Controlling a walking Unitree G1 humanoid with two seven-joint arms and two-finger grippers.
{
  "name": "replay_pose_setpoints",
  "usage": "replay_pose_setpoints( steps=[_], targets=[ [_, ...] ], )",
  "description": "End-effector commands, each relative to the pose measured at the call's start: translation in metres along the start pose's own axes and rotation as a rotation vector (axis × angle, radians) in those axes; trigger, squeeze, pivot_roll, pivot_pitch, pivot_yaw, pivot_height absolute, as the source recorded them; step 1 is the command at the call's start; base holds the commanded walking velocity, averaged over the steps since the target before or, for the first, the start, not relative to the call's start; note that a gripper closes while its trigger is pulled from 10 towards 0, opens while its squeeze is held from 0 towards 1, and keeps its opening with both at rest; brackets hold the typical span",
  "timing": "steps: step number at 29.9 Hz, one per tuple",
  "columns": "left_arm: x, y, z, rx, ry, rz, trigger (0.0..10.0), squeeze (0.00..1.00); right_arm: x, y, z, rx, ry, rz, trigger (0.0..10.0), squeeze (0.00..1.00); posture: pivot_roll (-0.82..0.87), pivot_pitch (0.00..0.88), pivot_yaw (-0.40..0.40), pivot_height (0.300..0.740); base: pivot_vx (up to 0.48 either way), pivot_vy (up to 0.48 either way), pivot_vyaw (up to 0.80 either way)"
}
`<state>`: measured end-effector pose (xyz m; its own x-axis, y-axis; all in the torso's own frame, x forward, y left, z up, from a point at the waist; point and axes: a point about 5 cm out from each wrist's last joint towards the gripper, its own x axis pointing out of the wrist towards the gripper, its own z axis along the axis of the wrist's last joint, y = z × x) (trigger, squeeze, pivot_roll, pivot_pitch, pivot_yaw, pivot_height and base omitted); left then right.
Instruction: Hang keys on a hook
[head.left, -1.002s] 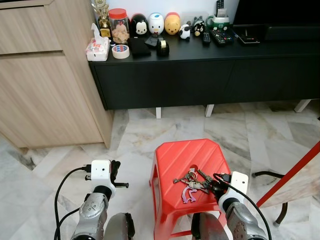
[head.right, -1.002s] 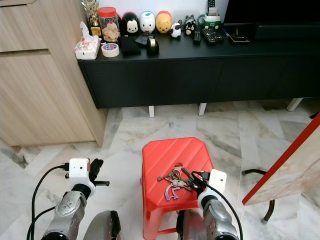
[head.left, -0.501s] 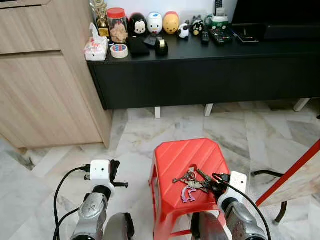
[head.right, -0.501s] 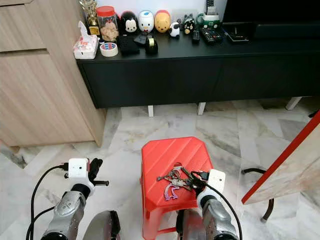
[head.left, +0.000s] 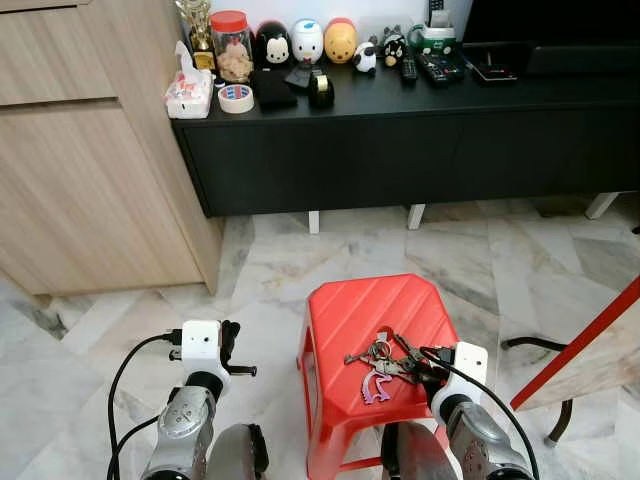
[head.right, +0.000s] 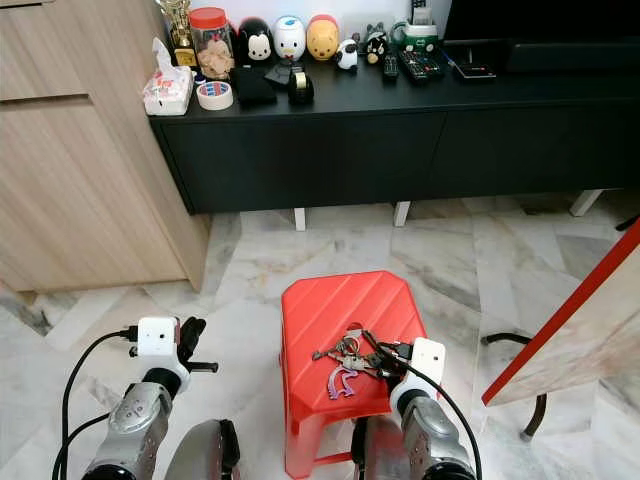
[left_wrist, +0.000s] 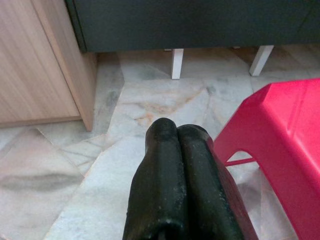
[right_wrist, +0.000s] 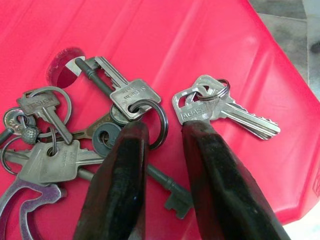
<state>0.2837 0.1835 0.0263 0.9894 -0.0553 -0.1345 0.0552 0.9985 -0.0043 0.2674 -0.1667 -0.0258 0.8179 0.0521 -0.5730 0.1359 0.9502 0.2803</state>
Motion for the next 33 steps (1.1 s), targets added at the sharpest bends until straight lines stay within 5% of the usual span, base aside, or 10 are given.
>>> replay_pose_setpoints(
  steps=[1,26,29,33],
  targets=[
    [-0.002,0.001,-0.004,0.015,0.017,-0.003,10.0,0.0,-0.001,-0.002,-0.005,-0.001,0.026,-0.003,10.0,0.0,-0.01,0.084,-0.013,0.607,0.0,0.0,0.0],
    [-0.002,0.001,-0.004,0.017,0.018,-0.004,10.0,0.0,0.0,-0.002,-0.004,0.0,0.025,-0.002,10.0,0.0,-0.01,0.084,-0.013,0.607,0.0,0.0,0.0],
    [-0.002,-0.001,-0.005,0.026,0.019,-0.003,10.0,0.0,0.001,0.012,-0.004,-0.018,0.026,0.13,10.0,0.0,-0.01,0.092,-0.017,0.607,0.0,0.0,0.0],
    [-0.002,-0.001,-0.004,0.024,0.019,-0.004,10.0,0.0,0.001,0.013,-0.005,-0.018,0.027,0.139,10.0,0.0,-0.01,0.092,-0.017,0.607,0.0,0.0,0.0]
  ],
)
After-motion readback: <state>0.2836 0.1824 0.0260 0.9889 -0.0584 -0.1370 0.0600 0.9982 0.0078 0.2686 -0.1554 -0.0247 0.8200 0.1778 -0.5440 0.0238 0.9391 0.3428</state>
